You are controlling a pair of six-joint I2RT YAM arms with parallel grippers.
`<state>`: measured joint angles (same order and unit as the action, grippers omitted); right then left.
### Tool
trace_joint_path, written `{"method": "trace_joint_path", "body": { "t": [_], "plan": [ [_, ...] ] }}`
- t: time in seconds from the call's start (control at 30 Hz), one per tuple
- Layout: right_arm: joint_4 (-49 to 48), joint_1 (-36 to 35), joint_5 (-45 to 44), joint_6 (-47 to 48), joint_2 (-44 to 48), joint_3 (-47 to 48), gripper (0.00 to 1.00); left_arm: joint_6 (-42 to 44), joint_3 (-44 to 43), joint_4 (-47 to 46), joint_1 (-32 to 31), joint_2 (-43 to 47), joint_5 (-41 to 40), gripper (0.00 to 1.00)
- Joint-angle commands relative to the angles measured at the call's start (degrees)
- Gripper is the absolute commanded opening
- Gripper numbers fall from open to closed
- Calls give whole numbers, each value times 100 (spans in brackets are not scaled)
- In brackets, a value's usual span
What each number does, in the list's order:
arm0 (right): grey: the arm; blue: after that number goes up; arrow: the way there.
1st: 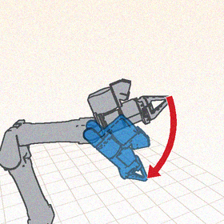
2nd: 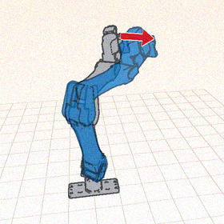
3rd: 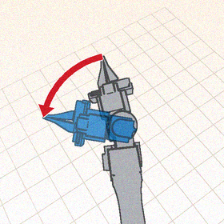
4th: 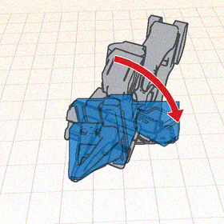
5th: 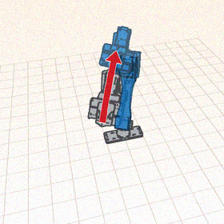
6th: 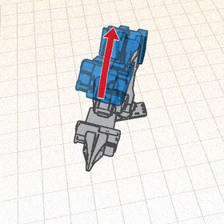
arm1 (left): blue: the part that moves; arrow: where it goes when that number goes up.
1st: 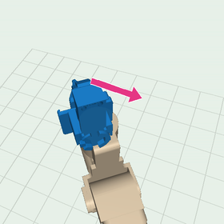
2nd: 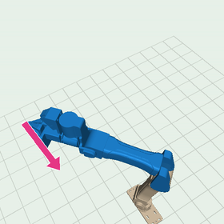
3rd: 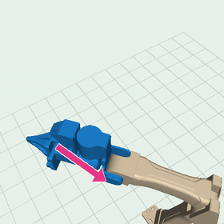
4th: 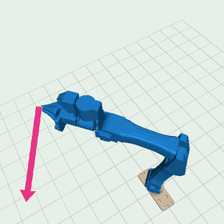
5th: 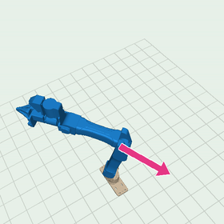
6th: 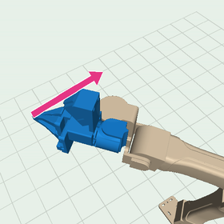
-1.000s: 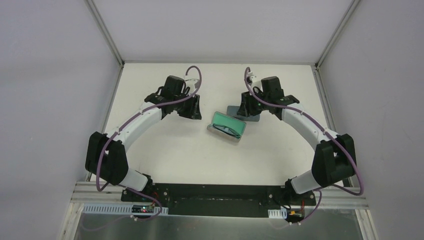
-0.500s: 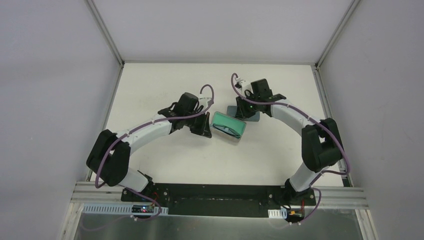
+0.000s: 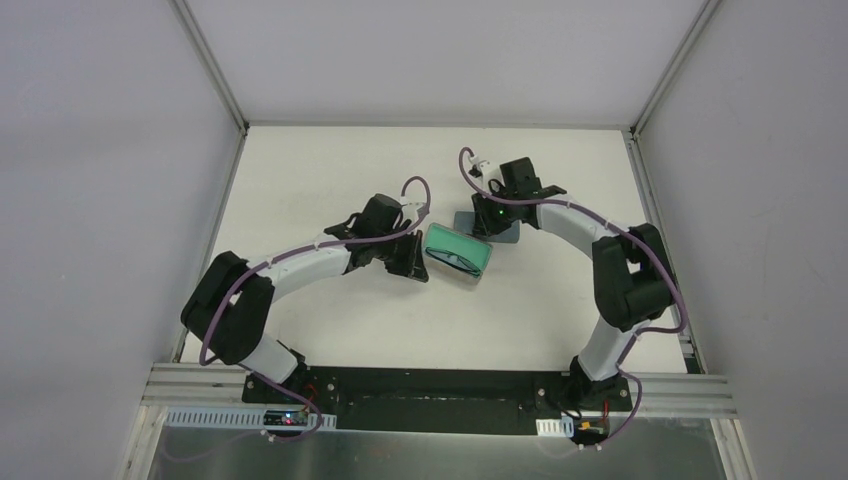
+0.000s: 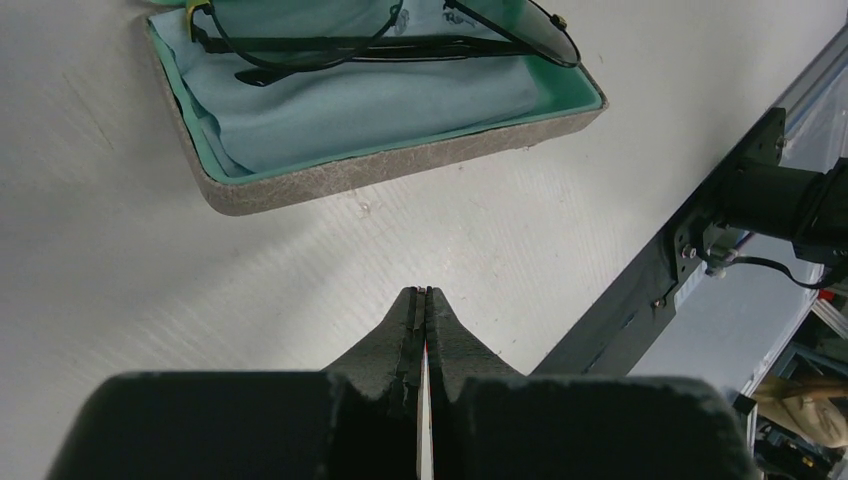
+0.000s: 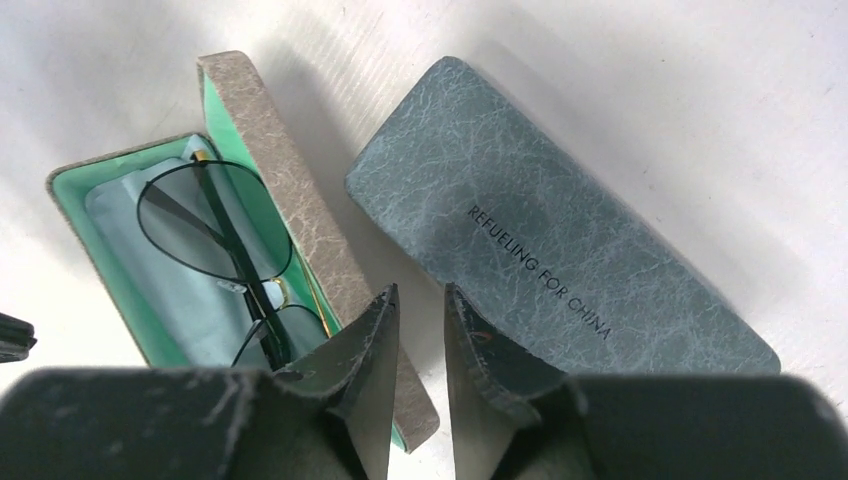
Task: Organize the sunglasses
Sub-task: Close the sunglasses case at the center of the board.
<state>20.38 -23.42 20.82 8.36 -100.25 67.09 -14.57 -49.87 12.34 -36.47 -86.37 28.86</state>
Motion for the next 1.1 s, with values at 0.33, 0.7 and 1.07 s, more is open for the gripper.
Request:
{"method": "trace_joint_path", "body": {
  "t": [0.33,0.7,1.07],
  "plan": [
    [63,-111,130,527,0,180,25,-255,-155,-522,-89,-497,-355,0],
    [-79,-719,422,254,420,-168,26,-285,-450,-592,-90,-960,-652,0],
    [-213,-1186,598,-416,774,-730,27,-452,-495,-814,-89,-1096,-551,0]
  ]
}}
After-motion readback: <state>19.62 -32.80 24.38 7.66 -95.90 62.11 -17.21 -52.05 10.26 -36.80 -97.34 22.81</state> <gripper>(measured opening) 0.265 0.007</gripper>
